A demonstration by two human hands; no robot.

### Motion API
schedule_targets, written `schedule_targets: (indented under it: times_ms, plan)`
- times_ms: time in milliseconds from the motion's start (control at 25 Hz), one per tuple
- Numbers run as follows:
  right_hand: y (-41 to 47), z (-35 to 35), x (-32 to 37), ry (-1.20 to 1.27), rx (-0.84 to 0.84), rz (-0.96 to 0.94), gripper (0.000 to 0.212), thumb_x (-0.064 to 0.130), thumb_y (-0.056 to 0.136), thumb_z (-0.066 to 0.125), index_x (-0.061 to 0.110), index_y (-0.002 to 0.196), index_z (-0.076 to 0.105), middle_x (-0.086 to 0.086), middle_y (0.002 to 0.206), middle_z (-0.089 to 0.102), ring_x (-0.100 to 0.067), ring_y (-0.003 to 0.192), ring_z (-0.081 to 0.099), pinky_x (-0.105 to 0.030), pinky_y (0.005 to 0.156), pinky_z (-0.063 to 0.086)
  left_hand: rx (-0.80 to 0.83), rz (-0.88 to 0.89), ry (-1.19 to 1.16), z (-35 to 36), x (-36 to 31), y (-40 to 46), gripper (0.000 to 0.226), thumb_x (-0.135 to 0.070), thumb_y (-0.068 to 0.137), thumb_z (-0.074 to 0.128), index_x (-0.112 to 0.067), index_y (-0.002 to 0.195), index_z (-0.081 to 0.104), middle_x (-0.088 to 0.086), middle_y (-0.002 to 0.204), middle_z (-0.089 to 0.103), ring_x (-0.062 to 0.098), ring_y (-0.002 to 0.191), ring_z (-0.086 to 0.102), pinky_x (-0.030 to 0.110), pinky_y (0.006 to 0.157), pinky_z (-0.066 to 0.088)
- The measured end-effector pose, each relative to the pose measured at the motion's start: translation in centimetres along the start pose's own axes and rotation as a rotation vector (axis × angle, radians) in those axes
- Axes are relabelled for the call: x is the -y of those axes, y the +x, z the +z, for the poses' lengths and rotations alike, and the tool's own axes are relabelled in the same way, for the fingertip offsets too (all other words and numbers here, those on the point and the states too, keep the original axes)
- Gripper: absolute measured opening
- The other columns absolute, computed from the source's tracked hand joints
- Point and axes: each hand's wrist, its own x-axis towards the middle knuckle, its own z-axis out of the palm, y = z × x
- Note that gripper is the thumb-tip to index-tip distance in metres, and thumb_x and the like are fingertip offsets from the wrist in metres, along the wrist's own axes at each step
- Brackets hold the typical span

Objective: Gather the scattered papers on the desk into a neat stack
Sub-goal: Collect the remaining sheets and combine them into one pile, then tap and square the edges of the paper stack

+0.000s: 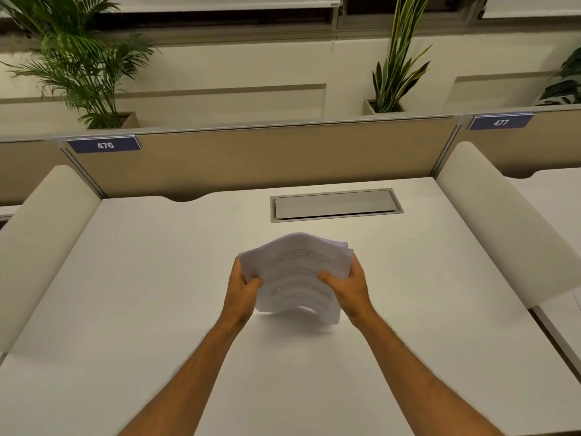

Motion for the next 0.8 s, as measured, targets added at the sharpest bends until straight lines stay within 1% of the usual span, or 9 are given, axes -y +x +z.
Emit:
schedule_targets:
  times_ms: [120, 240, 320, 400, 480, 560, 680, 760, 800]
  plan:
    - [-0.1, 0.2, -1.2, -0.002, 0.075, 0.074, 0.058, 0.012, 0.08, 0.082, 0.023, 0.131, 0.057, 0.0, 0.118, 0.068, -0.015, 0.107, 0.066, -0.034, 0.081, 0.062, 0.024, 0.008, 0.097, 1.0, 0.1, 0.0, 0.055, 0.005, 0.086, 0.065, -0.017, 0.135, 0.054, 0.008, 0.12, 0.066, 0.023, 0.111, 0.065, 0.04, 0.085, 0.062]
    - [-0.1, -0.2, -2.1, -0.074, 0.073, 0.109, 0.033, 0.008, 0.088, 0.071, 0.024, 0.117, 0.066, -0.004, 0.111, 0.072, -0.027, 0.108, 0.068, -0.036, 0.084, 0.061, -0.022, 0.004, 0.124, 1.3, 0.2, 0.0, 0.036, -0.006, 0.096, 0.061, -0.023, 0.128, 0.06, 0.003, 0.114, 0.071, 0.023, 0.107, 0.068, 0.038, 0.085, 0.061]
    - [0.4, -0.8, -1.7, -0.142, 0.062, 0.112, 0.024, 0.011, 0.09, 0.069, 0.028, 0.108, 0.068, -0.002, 0.106, 0.074, -0.028, 0.105, 0.069, -0.04, 0.086, 0.06, 0.002, 0.019, 0.119, 1.0, -0.1, 0.2, 0.026, -0.013, 0.101, 0.057, -0.028, 0.121, 0.064, -0.001, 0.11, 0.073, 0.021, 0.102, 0.071, 0.038, 0.081, 0.062]
    - [1.0, -1.6, -1.3, -0.195, 0.038, 0.102, 0.034, 0.016, 0.087, 0.074, 0.025, 0.118, 0.064, 0.002, 0.113, 0.071, -0.02, 0.107, 0.067, -0.042, 0.091, 0.058, -0.029, 0.025, 0.046, 0.5, -0.8, 0.7, 0.023, -0.01, 0.1, 0.057, -0.026, 0.114, 0.067, -0.002, 0.103, 0.076, 0.022, 0.095, 0.074, 0.036, 0.075, 0.063]
    - [1.3, -2.4, -1.2, -0.221, -0.067, 0.183, 0.064, 0.023, 0.083, 0.08, 0.024, 0.138, 0.048, 0.005, 0.126, 0.06, -0.018, 0.113, 0.059, -0.043, 0.096, 0.052, -0.125, -0.018, -0.097, 0.1, -1.6, 1.3, 0.023, -0.006, 0.097, 0.061, -0.025, 0.11, 0.067, -0.004, 0.095, 0.079, 0.023, 0.087, 0.077, 0.033, 0.066, 0.063]
    - [1.0, -3.0, -1.7, 0.058, -0.079, 0.371, 0.081, 0.025, 0.081, 0.082, 0.022, 0.148, 0.036, 0.0, 0.133, 0.054, -0.026, 0.117, 0.057, -0.045, 0.093, 0.052, -0.183, -0.059, -0.262, 0.2, -2.1, 1.7, 0.03, -0.004, 0.095, 0.064, -0.026, 0.115, 0.065, -0.009, 0.094, 0.079, 0.019, 0.087, 0.077, 0.032, 0.064, 0.062]
    - [0.3, -2.8, -2.2, 0.539, 0.128, 0.472, 0.063, 0.012, 0.082, 0.077, 0.009, 0.14, 0.051, -0.017, 0.132, 0.066, -0.037, 0.116, 0.065, -0.045, 0.084, 0.059, -0.186, -0.101, -0.429, 0.4, -2.2, 1.7, 0.037, 0.0, 0.094, 0.064, -0.029, 0.118, 0.065, -0.007, 0.1, 0.078, 0.018, 0.092, 0.077, 0.036, 0.07, 0.064]
    - [0.5, -2.7, -1.5, 0.524, 0.08, 0.38, 0.054, 0.001, 0.08, 0.075, 0.009, 0.131, 0.06, -0.017, 0.123, 0.07, -0.036, 0.11, 0.069, -0.045, 0.082, 0.061, -0.189, -0.098, -0.43, -0.2, -2.0, 1.7, 0.039, 0.002, 0.093, 0.065, -0.029, 0.115, 0.066, -0.004, 0.103, 0.078, 0.022, 0.096, 0.076, 0.039, 0.076, 0.063]
    - [0.9, -2.9, -0.7, 0.418, 0.008, 0.321, 0.05, -0.002, 0.079, 0.074, 0.009, 0.126, 0.062, -0.015, 0.118, 0.072, -0.035, 0.105, 0.069, -0.045, 0.081, 0.061, -0.201, -0.087, -0.402, -0.9, -2.1, 1.7, 0.038, 0.003, 0.091, 0.067, -0.028, 0.114, 0.067, -0.003, 0.104, 0.077, 0.024, 0.098, 0.075, 0.039, 0.077, 0.063]
